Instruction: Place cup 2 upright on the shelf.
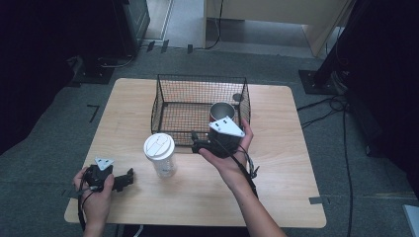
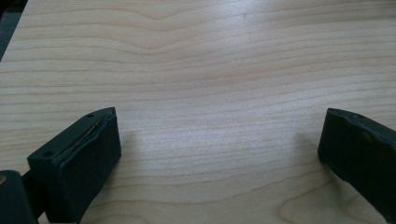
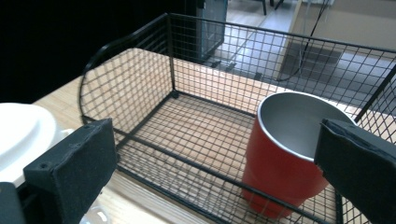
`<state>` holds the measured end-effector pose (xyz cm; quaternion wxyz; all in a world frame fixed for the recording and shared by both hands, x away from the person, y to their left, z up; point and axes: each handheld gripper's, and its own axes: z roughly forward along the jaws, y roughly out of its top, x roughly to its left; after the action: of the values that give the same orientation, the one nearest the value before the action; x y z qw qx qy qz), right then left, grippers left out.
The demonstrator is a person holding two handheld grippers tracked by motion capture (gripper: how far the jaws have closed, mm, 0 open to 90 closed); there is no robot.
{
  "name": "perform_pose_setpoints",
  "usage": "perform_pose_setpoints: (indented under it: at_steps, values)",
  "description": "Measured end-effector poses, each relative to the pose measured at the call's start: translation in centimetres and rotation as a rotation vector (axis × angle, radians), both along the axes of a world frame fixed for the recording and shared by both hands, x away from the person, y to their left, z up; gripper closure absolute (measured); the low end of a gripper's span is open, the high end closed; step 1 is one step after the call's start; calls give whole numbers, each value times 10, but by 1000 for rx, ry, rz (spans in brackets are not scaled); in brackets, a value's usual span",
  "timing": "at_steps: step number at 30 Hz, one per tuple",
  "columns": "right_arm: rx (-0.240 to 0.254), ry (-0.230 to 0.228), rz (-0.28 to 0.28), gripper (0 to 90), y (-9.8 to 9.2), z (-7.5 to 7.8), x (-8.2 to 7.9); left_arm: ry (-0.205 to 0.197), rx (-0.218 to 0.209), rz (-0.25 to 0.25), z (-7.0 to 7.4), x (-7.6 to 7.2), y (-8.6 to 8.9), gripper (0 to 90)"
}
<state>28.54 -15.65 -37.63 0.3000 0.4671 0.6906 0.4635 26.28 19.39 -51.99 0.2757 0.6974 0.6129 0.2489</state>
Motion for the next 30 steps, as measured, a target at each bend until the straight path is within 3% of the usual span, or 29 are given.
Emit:
perform_pose_setpoints:
  at_steps: [16, 30]
  values:
    - [54, 27, 142, 0, 27, -15, -40, -2, 0, 0, 0, 0, 0, 1]
    - [73, 70, 230, 0, 60, -36, -49, -3, 0, 0, 0, 0, 0, 1]
